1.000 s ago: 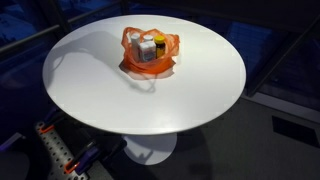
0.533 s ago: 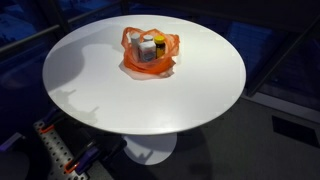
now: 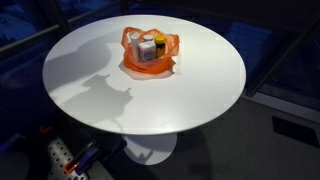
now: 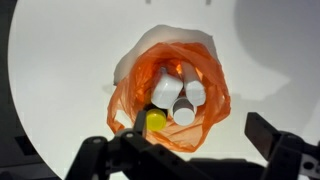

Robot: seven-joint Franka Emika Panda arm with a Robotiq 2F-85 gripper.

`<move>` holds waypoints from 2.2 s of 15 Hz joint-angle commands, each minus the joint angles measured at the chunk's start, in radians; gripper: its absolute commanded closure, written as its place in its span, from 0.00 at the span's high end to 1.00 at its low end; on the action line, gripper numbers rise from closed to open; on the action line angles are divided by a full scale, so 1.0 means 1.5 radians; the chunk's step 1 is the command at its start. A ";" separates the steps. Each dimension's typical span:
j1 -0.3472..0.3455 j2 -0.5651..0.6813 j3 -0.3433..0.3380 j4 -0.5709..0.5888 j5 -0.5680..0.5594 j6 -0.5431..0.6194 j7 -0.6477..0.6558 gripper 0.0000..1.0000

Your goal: Pick up the longest white bottle from the orange plastic bag and put it on the table

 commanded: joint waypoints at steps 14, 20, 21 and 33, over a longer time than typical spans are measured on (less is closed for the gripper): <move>-0.006 0.110 -0.001 0.009 -0.007 0.072 -0.012 1.00; -0.005 0.192 0.003 0.020 -0.027 0.145 -0.014 1.00; -0.004 0.205 0.004 0.021 -0.026 0.152 -0.013 1.00; 0.006 0.202 0.030 0.011 -0.030 0.160 -0.024 1.00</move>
